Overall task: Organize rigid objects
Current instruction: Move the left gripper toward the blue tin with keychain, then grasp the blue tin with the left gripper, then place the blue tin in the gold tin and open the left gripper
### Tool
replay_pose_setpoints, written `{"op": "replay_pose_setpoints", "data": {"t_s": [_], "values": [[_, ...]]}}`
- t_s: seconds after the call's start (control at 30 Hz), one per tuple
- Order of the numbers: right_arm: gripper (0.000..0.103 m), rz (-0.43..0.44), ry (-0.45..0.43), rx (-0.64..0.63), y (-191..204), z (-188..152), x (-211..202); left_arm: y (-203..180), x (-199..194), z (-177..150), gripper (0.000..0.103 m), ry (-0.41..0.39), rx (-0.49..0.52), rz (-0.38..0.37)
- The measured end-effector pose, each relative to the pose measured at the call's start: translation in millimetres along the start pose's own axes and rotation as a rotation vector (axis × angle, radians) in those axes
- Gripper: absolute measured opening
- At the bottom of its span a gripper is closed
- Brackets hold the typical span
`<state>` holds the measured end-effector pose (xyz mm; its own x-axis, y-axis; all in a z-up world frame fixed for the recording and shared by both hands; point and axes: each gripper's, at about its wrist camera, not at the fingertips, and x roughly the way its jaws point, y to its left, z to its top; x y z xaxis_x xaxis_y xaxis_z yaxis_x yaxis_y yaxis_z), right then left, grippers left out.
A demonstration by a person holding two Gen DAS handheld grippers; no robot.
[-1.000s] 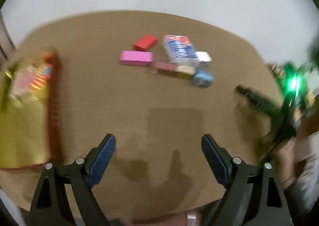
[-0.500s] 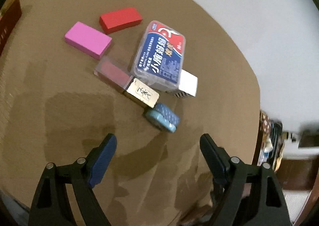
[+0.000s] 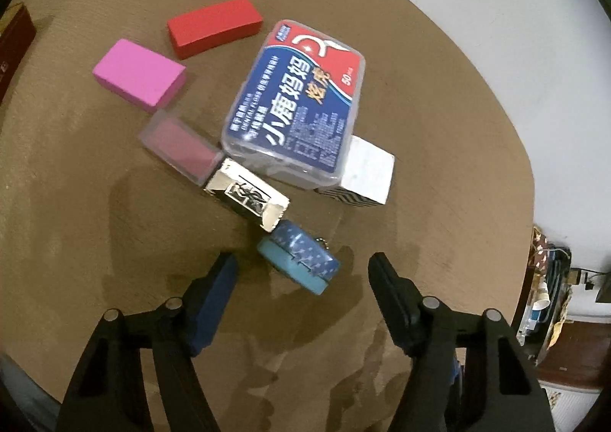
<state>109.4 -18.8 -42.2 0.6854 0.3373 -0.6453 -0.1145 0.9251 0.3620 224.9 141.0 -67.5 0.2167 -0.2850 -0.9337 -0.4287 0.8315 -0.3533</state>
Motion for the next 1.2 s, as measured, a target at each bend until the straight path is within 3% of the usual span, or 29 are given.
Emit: {"op": "replay_pose_setpoints", "data": {"t_s": [0.07,0.1,0.23,0.27,0.33,0.53,0.83,1.03,1.2], "values": [[0.045,-0.001,-0.001,0.006,-1.9,0.1,-2.1,-2.6,0.7,2.0,0.052,-0.017,-0.003,0.018],[0.045,0.001,0.001,0.006,-2.3,1.0,-1.6,-1.4,0.8,1.5,0.040,-0.019,-0.004,0.023],[0.045,0.006,0.007,0.013,-4.0,2.0,-0.3,2.6,-0.2,2.5,0.038,-0.011,0.021,0.005],[0.045,0.005,0.007,0.014,-4.4,1.8,-0.4,4.9,-2.1,2.4,0.028,-0.013,0.021,0.003],[0.045,0.008,0.010,0.020,-5.3,1.7,1.2,13.1,-9.3,0.2,0.021,-0.015,0.028,-0.002],[0.045,0.004,0.028,0.059,-11.5,3.5,5.7,33.5,-24.3,-7.4,0.021,0.002,0.094,0.013],[0.046,-0.012,0.046,0.077,-12.8,5.9,14.4,69.9,-60.7,-3.3,0.021,-0.042,0.140,0.057],[0.046,-0.020,0.058,0.091,-14.0,6.9,21.8,90.0,-108.9,2.3,0.021,-0.104,0.194,0.088],[0.046,-0.028,0.063,0.089,-12.7,7.5,25.6,114.5,-161.1,5.8,0.021,-0.187,0.183,0.126]]}}
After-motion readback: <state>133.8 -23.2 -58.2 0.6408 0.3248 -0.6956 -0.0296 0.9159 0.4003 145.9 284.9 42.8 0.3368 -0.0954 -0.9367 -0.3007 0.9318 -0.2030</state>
